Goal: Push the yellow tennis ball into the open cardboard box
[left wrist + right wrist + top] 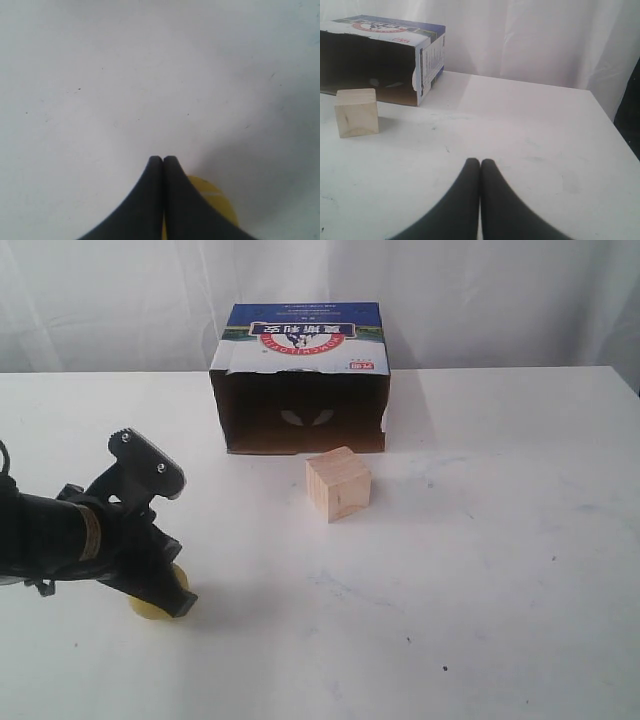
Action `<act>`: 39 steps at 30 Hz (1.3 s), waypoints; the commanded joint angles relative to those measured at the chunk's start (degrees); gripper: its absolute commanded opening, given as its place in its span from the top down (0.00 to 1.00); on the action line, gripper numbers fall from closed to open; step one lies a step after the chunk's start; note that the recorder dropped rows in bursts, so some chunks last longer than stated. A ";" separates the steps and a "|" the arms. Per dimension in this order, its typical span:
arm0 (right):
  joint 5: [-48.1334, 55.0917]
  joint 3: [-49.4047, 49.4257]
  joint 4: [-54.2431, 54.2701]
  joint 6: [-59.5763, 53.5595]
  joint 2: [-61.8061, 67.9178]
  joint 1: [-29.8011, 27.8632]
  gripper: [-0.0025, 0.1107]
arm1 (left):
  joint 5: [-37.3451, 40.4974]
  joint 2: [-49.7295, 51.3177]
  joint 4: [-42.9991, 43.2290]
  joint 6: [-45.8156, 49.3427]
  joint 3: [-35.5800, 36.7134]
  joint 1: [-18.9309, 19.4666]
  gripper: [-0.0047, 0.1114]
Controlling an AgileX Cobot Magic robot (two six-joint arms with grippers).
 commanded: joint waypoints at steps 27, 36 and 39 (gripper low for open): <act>-0.51 0.25 0.00 0.04 -0.37 -0.06 0.98 | 12.33 -14.40 -0.61 -4.25 6.20 -1.88 0.96; -0.50 0.25 0.00 1.89 -0.37 -0.06 0.98 | 14.43 -20.21 -5.20 -9.74 11.73 -2.21 0.96; -0.50 0.25 0.00 1.89 -0.37 -0.06 0.98 | 13.21 -20.21 -6.33 -9.74 11.73 -4.60 0.96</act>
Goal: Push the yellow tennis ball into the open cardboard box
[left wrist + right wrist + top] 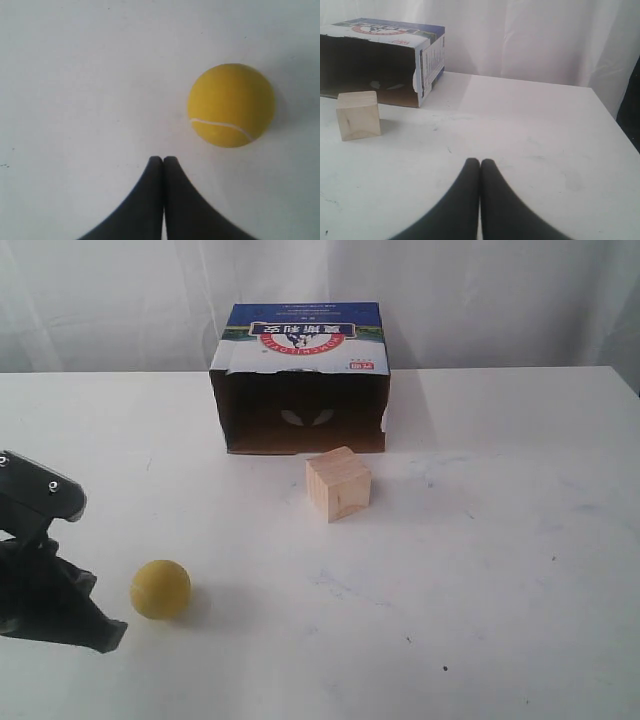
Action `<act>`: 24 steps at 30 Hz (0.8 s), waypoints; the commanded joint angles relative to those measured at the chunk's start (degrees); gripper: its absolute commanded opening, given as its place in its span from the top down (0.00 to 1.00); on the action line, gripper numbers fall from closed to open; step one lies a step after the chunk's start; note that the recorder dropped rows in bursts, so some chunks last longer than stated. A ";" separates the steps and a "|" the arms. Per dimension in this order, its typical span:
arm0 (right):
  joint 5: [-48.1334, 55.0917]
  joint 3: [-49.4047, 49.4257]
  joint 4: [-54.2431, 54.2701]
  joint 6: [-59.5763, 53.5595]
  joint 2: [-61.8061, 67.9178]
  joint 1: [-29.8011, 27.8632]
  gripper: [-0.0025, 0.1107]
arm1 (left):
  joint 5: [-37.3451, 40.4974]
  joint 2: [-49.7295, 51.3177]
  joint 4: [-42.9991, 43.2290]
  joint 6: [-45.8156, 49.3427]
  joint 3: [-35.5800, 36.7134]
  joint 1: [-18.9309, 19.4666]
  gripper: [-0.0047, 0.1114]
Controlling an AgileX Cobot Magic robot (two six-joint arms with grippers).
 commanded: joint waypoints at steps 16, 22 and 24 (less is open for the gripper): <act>-0.37 0.25 0.00 0.44 -0.37 -0.06 0.98 | 7.19 -0.63 -6.62 -0.52 4.02 -2.72 0.96; -0.37 0.25 0.00 0.44 -0.37 -0.06 0.98 | 12.93 -0.63 -16.09 7.12 2.65 -2.72 0.96; -0.37 0.25 0.00 0.44 -0.37 -0.06 0.98 | 17.20 -0.63 -22.63 17.65 0.21 -2.72 0.96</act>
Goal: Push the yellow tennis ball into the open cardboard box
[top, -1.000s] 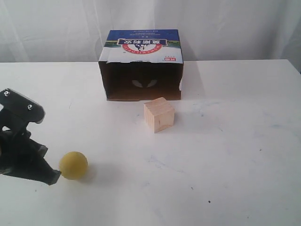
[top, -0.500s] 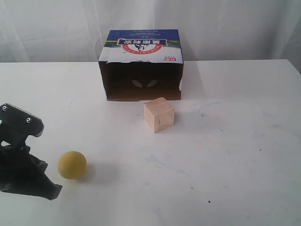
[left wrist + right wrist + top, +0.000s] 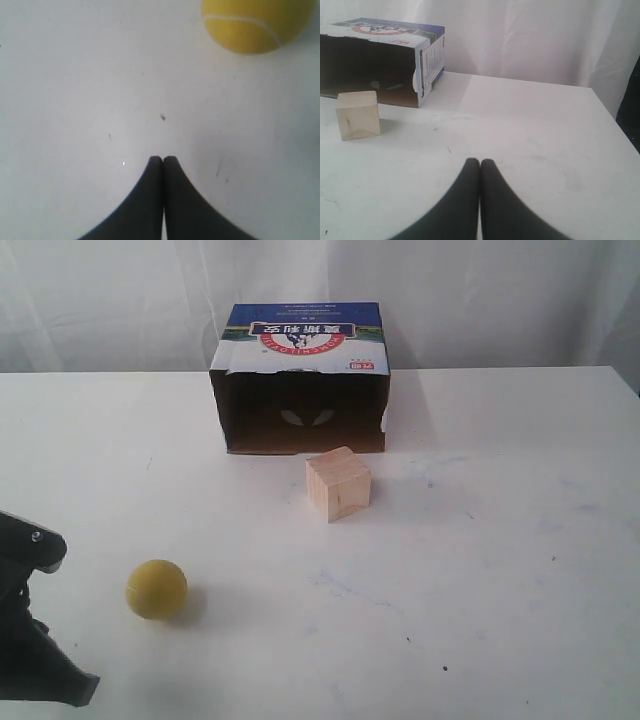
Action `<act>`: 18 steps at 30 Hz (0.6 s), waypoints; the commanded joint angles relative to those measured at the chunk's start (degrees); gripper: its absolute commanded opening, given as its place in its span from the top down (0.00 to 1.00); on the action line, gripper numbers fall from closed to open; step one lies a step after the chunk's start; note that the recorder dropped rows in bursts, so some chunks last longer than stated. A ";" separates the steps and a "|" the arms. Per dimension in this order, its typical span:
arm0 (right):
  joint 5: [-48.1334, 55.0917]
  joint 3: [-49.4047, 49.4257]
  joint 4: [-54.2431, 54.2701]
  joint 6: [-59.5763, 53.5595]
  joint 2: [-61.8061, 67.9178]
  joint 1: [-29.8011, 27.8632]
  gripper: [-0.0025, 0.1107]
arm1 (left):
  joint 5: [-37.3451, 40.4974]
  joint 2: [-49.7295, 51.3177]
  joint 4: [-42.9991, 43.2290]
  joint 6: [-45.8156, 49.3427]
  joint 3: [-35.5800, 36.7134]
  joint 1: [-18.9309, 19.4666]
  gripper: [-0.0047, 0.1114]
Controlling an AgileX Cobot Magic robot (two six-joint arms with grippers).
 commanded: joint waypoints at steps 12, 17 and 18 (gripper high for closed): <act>-0.47 0.25 0.00 0.44 -0.37 -0.06 0.98 | 13.39 2.46 -31.05 36.11 -11.59 -0.22 0.96; -0.47 0.25 0.00 0.44 -0.37 -0.06 0.98 | 14.27 5.94 -32.86 39.50 -12.71 -0.22 0.96; -0.47 0.25 0.00 0.44 -0.37 -0.06 0.98 | 13.95 6.06 -32.86 39.50 -12.71 -0.22 0.96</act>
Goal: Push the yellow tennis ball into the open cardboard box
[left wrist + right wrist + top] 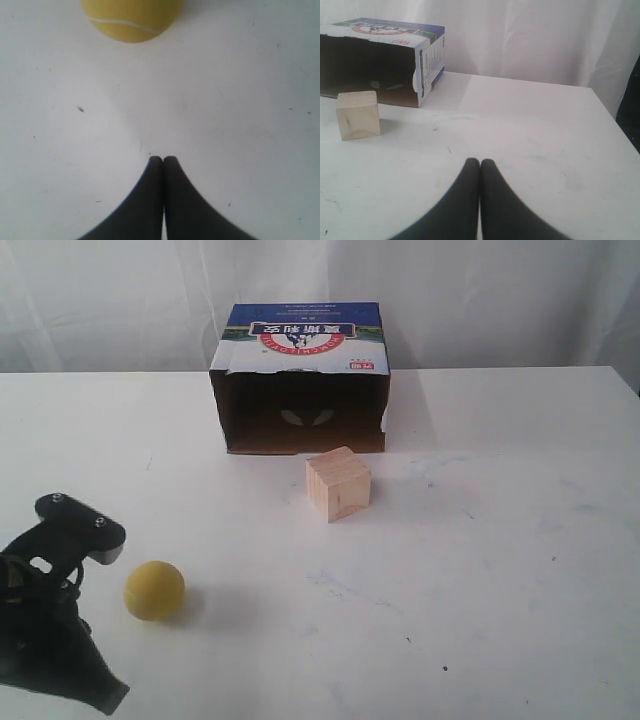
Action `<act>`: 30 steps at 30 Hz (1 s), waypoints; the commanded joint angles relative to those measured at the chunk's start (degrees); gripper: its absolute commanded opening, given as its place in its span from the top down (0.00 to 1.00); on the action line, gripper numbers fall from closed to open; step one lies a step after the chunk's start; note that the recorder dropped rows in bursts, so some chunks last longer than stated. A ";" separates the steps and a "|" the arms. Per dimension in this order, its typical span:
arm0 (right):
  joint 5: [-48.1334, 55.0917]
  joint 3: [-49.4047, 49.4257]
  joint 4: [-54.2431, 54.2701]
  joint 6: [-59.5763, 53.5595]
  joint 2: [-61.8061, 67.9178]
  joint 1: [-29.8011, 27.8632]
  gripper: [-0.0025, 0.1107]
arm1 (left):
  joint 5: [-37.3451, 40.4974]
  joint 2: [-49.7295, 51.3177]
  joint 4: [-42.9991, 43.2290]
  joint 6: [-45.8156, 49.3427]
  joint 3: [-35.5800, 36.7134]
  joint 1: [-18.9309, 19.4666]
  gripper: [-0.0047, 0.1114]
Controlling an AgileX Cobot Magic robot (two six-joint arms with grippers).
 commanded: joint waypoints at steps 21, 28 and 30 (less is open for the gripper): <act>-0.49 0.25 0.00 0.44 -0.37 -0.06 0.98 | -0.67 3.27 -1.66 4.94 -0.51 0.02 0.96; -0.49 0.25 0.00 0.44 -0.37 -0.06 0.98 | -1.46 5.01 -1.28 6.36 -1.44 0.57 0.96; -0.49 0.25 0.00 0.44 -0.37 -0.06 0.98 | -1.46 5.47 -1.28 7.46 -2.47 0.57 0.96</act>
